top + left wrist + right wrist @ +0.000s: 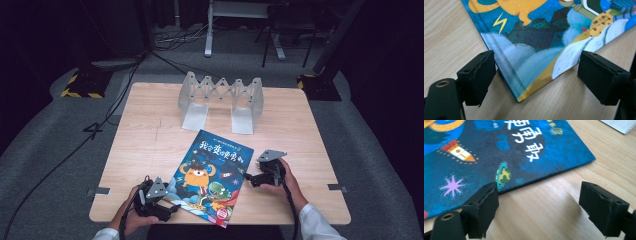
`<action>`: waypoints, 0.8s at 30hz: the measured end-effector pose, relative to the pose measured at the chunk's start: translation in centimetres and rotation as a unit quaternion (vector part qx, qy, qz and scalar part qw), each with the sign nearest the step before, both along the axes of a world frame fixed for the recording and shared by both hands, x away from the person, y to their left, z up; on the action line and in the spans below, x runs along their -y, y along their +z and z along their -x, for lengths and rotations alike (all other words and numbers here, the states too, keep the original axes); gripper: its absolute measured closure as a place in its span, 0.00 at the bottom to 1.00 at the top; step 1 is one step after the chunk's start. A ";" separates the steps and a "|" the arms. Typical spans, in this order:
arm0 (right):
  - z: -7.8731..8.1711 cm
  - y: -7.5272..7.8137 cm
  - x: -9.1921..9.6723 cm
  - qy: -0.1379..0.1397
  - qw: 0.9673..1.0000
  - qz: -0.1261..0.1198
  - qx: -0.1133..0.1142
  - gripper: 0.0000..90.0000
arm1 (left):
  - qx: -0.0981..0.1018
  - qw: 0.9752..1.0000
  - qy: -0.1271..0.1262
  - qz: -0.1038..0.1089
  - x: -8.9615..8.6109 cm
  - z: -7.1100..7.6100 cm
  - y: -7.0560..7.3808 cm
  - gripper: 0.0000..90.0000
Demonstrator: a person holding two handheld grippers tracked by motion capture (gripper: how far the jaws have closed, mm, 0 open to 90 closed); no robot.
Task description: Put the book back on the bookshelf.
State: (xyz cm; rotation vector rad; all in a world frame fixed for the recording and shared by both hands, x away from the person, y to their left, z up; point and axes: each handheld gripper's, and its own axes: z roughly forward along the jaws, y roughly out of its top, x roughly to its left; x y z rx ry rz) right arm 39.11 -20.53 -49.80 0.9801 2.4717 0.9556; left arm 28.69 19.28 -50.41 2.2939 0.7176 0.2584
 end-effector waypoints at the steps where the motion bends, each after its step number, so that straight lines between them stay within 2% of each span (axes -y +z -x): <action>1: -0.2 0.0 0.0 -0.004 1.000 -0.002 0.000 0.18 | 0.000 1.000 -0.002 -0.002 0.1 0.0 0.0 0.17; 4: 0.1 -0.1 0.3 -0.013 1.000 -0.010 -0.003 0.22 | -0.002 1.000 -0.007 -0.002 0.3 0.2 0.1 0.18; 8: 1.8 -0.1 0.4 0.017 1.000 -0.011 -0.006 0.22 | -0.017 0.999 -0.027 0.015 0.5 0.6 0.2 0.23; 12: 2.4 0.1 0.3 0.023 1.000 0.001 0.001 0.22 | -0.015 0.999 -0.030 0.007 1.3 0.9 0.2 0.23; 14: 1.8 0.1 0.5 0.014 1.000 0.002 -0.004 0.21 | -0.017 0.999 -0.041 0.001 1.7 1.0 0.3 0.23; 17: 1.0 0.1 1.0 -0.011 1.000 0.000 -0.004 0.21 | -0.026 0.998 -0.051 0.012 2.5 1.0 0.3 0.23; 20: 0.4 0.1 1.5 -0.035 0.999 -0.002 -0.002 0.22 | -0.026 0.997 -0.076 0.015 3.4 0.8 0.3 0.25; 24: 0.0 0.0 2.3 -0.047 0.999 -0.014 -0.010 0.26 | -0.029 0.996 -0.080 0.024 4.3 0.3 0.3 0.26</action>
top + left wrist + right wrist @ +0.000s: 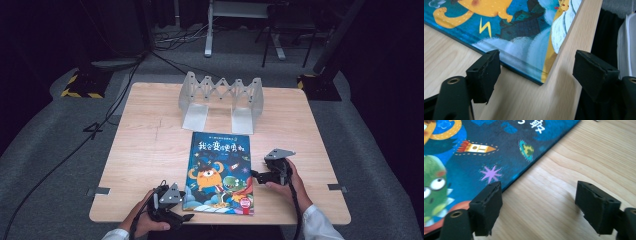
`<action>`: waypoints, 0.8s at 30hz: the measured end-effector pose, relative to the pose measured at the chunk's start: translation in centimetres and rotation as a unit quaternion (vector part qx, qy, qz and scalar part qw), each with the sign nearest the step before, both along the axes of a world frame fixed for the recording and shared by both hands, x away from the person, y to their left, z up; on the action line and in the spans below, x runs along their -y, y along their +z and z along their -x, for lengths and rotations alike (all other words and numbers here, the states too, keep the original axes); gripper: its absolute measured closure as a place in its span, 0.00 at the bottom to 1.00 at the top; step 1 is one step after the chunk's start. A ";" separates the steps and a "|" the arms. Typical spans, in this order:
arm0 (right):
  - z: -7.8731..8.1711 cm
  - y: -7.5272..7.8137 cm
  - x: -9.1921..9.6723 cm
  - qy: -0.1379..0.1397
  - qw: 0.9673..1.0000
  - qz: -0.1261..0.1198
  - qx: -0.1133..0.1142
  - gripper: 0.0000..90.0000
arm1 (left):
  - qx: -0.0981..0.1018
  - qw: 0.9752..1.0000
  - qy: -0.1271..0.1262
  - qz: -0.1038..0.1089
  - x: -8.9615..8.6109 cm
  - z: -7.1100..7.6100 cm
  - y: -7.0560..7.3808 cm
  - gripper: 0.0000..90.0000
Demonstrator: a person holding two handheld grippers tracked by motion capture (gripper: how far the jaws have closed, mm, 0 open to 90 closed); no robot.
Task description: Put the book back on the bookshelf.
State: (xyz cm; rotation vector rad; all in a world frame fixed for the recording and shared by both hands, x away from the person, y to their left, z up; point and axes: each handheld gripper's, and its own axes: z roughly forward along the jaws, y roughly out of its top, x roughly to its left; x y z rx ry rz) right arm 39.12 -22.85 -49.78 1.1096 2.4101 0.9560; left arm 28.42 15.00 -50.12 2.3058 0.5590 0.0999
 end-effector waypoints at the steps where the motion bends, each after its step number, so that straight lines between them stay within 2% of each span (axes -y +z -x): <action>1: 0.1 0.1 0.3 0.004 1.000 0.002 -0.002 0.26 | 0.002 1.000 -0.003 0.000 0.3 0.0 0.0 0.26; 4: 0.9 0.1 1.0 0.018 1.000 0.003 -0.004 0.26 | 0.007 1.000 -0.003 -0.003 0.6 0.1 -0.1 0.26; 7: 2.4 0.3 1.5 0.043 0.999 0.013 -0.013 0.24 | 0.015 1.000 0.019 -0.017 0.2 0.4 0.0 0.26; 9: 3.2 0.5 1.7 0.060 0.998 0.021 -0.025 0.22 | 0.014 0.999 0.024 -0.021 -0.5 0.6 0.0 0.23; 11: 4.1 0.7 1.9 0.073 0.996 0.037 -0.039 0.21 | 0.018 0.999 0.042 -0.022 -1.4 0.6 0.0 0.22; 14: 5.5 1.0 2.0 0.083 0.993 0.056 -0.058 0.20 | 0.024 0.998 0.060 -0.027 -2.4 0.3 -0.1 0.22; 16: 5.9 1.1 2.0 0.089 0.992 0.060 -0.062 0.20 | 0.024 0.997 0.066 -0.024 -2.7 0.0 -0.1 0.22; 18: 6.9 1.4 1.9 0.103 0.989 0.076 -0.075 0.21 | 0.028 0.996 0.078 -0.025 -2.7 -0.4 -0.2 0.22; 19: 7.3 1.5 1.7 0.108 0.987 0.084 -0.080 0.22 | 0.025 0.996 0.084 -0.032 -2.1 -0.5 -0.1 0.22; 20: 7.9 1.7 1.3 0.122 0.984 0.094 -0.089 0.22 | 0.023 0.996 0.080 -0.037 -1.4 -0.5 0.1 0.22; 21: 8.2 1.8 1.0 0.128 0.981 0.105 -0.099 0.24 | 0.020 0.997 0.064 -0.040 -0.5 -0.4 0.1 0.22; 22: 8.6 2.1 0.5 0.133 0.978 0.119 -0.109 0.29 | 0.020 0.997 0.061 -0.038 -0.1 -0.3 0.0 0.18; 23: 8.6 2.1 0.5 0.133 0.978 0.119 -0.109 0.29 | 0.020 0.997 0.061 -0.038 -0.1 -0.3 0.0 0.17; 24: 8.9 2.4 0.3 0.130 0.977 0.132 -0.107 0.32 | 0.021 0.997 0.059 -0.036 0.1 -0.3 -0.1 0.17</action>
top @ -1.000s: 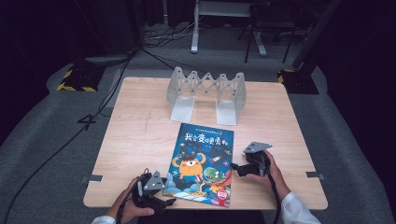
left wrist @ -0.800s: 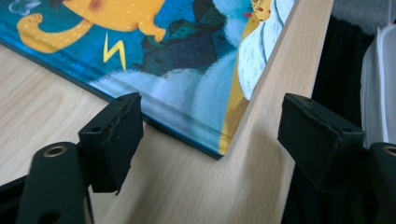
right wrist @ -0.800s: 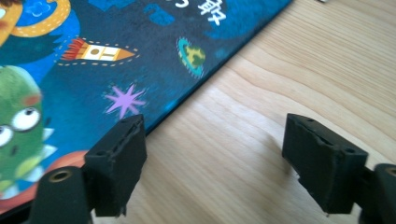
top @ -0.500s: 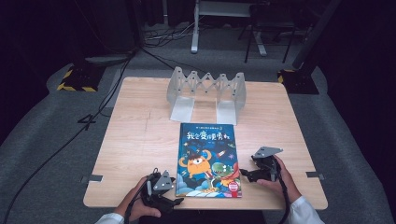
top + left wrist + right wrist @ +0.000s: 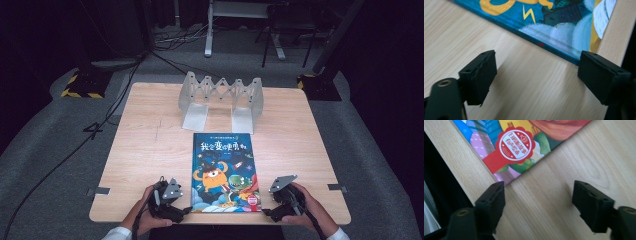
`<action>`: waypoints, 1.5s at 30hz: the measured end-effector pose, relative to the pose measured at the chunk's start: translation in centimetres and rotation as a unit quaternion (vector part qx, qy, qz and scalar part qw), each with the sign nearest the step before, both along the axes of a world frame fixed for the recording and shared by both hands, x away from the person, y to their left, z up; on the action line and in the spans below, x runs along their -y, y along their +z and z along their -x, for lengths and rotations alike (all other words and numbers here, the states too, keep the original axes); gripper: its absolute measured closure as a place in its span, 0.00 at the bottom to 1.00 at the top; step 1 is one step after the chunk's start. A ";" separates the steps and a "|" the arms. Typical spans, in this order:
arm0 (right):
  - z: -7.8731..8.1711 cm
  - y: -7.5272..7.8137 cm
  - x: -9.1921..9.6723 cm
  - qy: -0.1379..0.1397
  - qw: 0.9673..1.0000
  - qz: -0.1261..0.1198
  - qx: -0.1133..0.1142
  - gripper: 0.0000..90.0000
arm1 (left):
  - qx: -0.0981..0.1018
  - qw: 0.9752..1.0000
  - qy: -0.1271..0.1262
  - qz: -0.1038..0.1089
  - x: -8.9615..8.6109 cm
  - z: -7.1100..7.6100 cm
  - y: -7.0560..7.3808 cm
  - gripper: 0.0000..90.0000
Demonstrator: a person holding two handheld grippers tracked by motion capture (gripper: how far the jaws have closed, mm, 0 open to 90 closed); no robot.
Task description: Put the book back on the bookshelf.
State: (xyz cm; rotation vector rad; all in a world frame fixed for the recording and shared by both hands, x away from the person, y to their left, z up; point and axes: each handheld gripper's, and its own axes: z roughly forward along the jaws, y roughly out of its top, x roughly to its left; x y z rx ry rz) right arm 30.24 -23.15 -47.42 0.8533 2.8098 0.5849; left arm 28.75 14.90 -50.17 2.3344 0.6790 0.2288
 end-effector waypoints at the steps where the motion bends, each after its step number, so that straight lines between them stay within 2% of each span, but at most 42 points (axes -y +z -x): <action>1: 0.1 0.3 -0.2 -0.002 1.000 0.013 -0.004 0.37 | 0.002 1.000 -0.001 0.001 0.0 0.0 -0.1 0.16; 3: 0.0 0.5 -0.3 0.004 1.000 0.019 -0.017 0.42 | 0.005 1.000 0.001 0.007 0.0 0.1 -0.2 0.16; 6: -0.2 0.7 -0.5 0.014 0.997 0.054 -0.044 0.43 | 0.004 1.000 0.006 0.006 0.2 0.3 -0.2 0.15; 8: 0.0 0.7 -0.8 0.025 0.996 0.064 -0.050 0.44 | 0.007 1.000 -0.002 0.006 0.4 0.3 -0.2 0.15; 10: 0.0 0.8 -1.0 0.026 0.996 0.065 -0.050 0.47 | 0.005 1.000 -0.005 0.008 0.6 0.3 -0.2 0.15; 13: 0.2 0.9 -1.3 0.023 0.997 0.057 -0.048 0.58 | 0.006 1.000 -0.008 0.006 0.7 0.3 -0.2 0.14; 17: 0.6 1.0 -1.7 0.042 0.996 0.057 -0.048 0.74 | 0.007 1.000 -0.010 0.007 0.7 0.3 -0.2 0.14; 20: 0.9 1.0 -1.7 0.044 0.997 0.050 -0.041 0.77 | 0.008 1.000 -0.009 0.009 0.7 0.3 -0.2 0.15; 26: 1.7 0.5 -0.5 0.042 0.999 -0.003 -0.008 0.79 | 0.009 1.000 -0.007 0.013 0.4 0.1 -0.2 0.17; 32: 2.3 -0.2 0.4 0.039 0.997 -0.060 0.017 0.79 | 0.007 1.000 0.001 0.016 -0.1 -0.3 -0.2 0.17; 34: 2.4 -0.5 0.7 0.042 0.995 -0.082 0.026 0.79 | 0.007 1.000 0.004 0.017 -0.4 -0.4 -0.3 0.17; 39: 2.4 -1.1 0.9 0.044 0.990 -0.127 0.031 0.80 | 0.010 1.000 0.014 0.015 -1.1 -0.7 -0.3 0.17; 42: 2.2 -1.3 1.0 0.046 0.984 -0.171 0.026 0.84 | 0.010 1.000 0.017 0.017 -1.2 -0.8 -0.3 0.19; 43: 2.1 -1.4 1.0 0.047 0.982 -0.179 0.024 0.84 | 0.010 1.000 0.017 0.017 -1.2 -0.8 -0.3 0.19; 45: 1.9 -1.4 0.9 0.050 0.981 -0.185 0.029 0.73 | 0.011 1.000 0.016 0.016 -1.3 -0.8 -0.3 0.19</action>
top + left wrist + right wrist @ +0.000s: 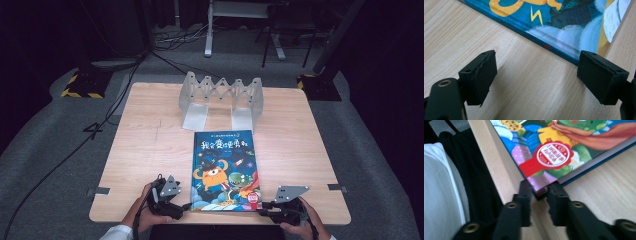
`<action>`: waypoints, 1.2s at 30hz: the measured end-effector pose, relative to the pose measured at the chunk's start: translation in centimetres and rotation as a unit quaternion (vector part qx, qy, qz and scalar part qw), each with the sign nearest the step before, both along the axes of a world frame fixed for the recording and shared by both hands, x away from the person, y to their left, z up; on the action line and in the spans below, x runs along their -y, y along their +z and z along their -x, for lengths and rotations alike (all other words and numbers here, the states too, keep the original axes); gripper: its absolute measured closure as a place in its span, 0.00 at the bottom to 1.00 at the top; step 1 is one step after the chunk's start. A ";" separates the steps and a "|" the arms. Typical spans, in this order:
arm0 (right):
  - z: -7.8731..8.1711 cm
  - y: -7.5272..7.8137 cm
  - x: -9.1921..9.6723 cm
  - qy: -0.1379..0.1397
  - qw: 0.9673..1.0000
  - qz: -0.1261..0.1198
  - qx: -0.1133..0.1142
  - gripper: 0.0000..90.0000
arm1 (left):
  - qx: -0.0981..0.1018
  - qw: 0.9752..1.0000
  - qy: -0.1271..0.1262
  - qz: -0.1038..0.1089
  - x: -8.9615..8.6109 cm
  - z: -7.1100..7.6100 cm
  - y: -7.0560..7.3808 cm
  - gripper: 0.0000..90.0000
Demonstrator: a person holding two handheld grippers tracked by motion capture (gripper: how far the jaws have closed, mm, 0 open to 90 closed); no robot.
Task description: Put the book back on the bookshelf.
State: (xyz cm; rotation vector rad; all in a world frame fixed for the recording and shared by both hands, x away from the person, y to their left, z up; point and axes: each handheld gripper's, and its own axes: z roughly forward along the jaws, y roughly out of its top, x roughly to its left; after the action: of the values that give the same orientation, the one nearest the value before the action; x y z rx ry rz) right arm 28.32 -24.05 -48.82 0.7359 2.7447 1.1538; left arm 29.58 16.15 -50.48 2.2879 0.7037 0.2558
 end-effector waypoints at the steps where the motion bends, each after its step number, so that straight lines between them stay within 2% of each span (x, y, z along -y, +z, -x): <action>1: 0.0 0.0 0.0 0.000 1.000 0.000 0.000 0.73 | 0.000 1.000 0.000 0.000 0.0 0.0 0.0 0.19; 5: -0.6 0.4 0.0 0.007 1.000 -0.027 0.000 0.56 | 0.000 1.000 0.000 0.001 0.0 0.0 0.0 0.19; 8: -1.4 0.8 0.3 0.002 0.998 -0.055 -0.021 0.49 | -0.001 1.000 0.002 -0.001 -0.1 -0.1 0.0 0.18; 9: -1.6 0.9 0.3 0.003 0.998 -0.060 -0.027 0.44 | -0.001 1.000 0.003 0.000 -0.1 -0.1 0.0 0.18; 10: -1.9 1.0 0.2 0.006 0.998 -0.057 -0.034 0.44 | 0.000 1.000 0.002 0.000 -0.1 -0.1 0.0 0.18; 12: -2.2 1.1 0.1 0.005 0.998 -0.061 -0.030 0.42 | 0.000 1.000 0.002 0.000 -0.1 -0.1 0.0 0.18; 14: -2.8 1.2 0.1 0.009 0.996 -0.074 -0.039 0.38 | 0.001 1.000 0.003 0.000 0.0 -0.1 0.0 0.18; 17: -3.6 1.7 -0.3 0.023 0.996 -0.074 -0.042 0.32 | 0.001 1.000 0.002 0.000 -0.1 -0.1 0.0 0.18; 20: -4.5 2.1 -0.5 0.040 0.993 -0.097 -0.058 0.31 | 0.001 1.000 0.002 0.001 -0.1 -0.1 0.0 0.18; 22: -5.0 2.2 -0.7 0.027 0.993 -0.099 -0.055 0.31 | 0.001 1.000 0.002 0.001 -0.1 -0.1 0.0 0.18; 24: -5.9 2.1 -0.6 0.023 0.991 -0.111 -0.066 0.34 | 0.001 1.000 0.002 0.001 -0.1 -0.1 0.0 0.18; 27: -7.0 2.1 -0.9 0.006 0.992 -0.107 -0.062 0.34 | 0.001 1.000 0.002 0.001 -0.1 -0.2 0.0 0.18; 29: -7.8 2.1 -1.2 0.005 0.992 -0.114 -0.059 0.34 | 0.001 1.000 0.002 0.001 -0.1 -0.2 0.0 0.18; 32: -9.2 2.0 -1.7 0.003 0.992 -0.114 -0.058 0.33 | 0.000 1.000 0.001 0.001 -0.1 -0.2 0.0 0.18; 34: -10.0 2.0 -1.9 0.008 0.990 -0.126 -0.056 0.33 | 0.000 1.000 0.001 0.001 -0.1 -0.2 0.0 0.18; 36: -10.7 1.9 -2.1 0.001 0.990 -0.126 -0.056 0.33 | 0.000 1.000 0.001 0.001 -0.1 -0.2 0.0 0.18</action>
State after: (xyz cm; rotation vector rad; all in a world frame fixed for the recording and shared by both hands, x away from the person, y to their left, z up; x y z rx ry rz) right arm 39.07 -21.91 -46.89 0.8475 2.7162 1.5247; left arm 29.74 16.22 -50.49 2.2844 0.7060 0.2561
